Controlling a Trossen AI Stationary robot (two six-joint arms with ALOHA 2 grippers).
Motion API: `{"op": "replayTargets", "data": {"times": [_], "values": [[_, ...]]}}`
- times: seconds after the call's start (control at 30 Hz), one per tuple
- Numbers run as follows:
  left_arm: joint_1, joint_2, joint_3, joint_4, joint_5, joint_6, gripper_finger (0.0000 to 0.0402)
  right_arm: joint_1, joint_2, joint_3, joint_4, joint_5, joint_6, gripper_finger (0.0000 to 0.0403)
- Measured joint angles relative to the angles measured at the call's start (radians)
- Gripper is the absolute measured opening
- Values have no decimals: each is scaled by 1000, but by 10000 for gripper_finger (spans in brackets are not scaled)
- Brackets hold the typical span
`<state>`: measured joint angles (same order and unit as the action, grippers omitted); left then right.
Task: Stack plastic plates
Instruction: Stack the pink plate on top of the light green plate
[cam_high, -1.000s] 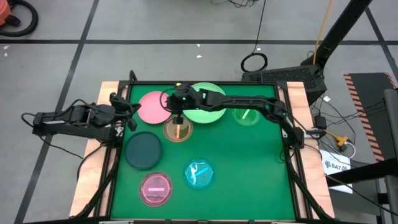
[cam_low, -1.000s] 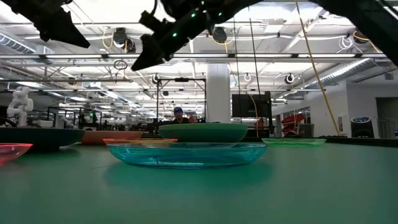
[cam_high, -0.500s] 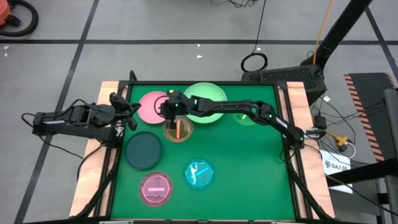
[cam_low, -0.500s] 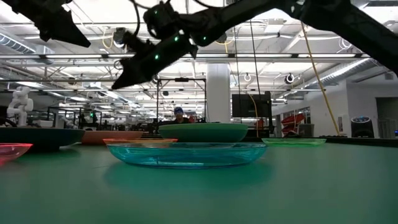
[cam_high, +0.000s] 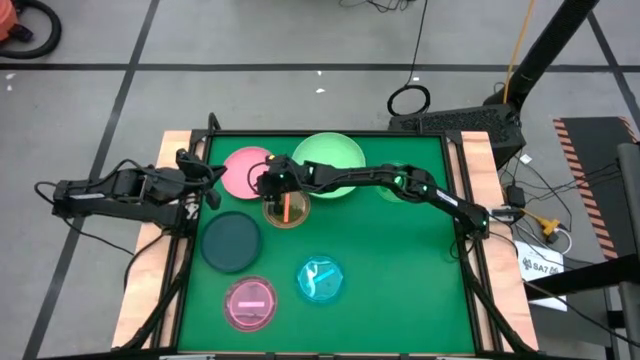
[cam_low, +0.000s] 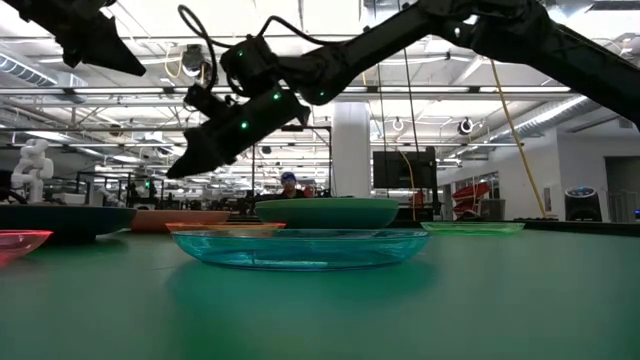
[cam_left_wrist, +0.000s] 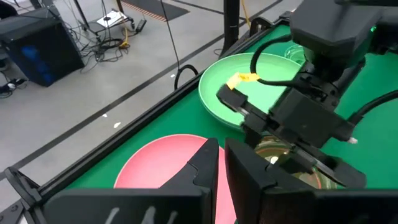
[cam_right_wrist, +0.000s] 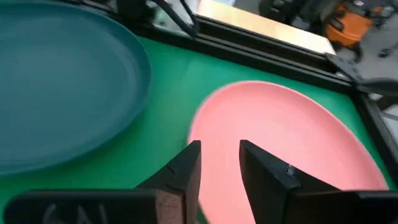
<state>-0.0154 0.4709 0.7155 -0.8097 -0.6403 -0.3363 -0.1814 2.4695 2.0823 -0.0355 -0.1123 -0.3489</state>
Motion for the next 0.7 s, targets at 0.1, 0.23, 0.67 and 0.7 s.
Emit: {"op": "replayTargets", "data": {"times": [0.1, 0.23, 0.67, 0.7], "values": [[0, 0, 0, 0, -2, 0, 35, 5, 3, 0, 21, -22, 6, 102], [0, 0, 0, 0, -13, 0, 35, 13, 9, 0, 36, -23, -2, 102], [0, 0, 0, -3, -16, 1, 35, 19, 39, 0, 85, -22, 19, 116], [0, 0, 0, -3, -16, 0, 35, 19, 39, 0, 85, -22, 19, 123]]}}
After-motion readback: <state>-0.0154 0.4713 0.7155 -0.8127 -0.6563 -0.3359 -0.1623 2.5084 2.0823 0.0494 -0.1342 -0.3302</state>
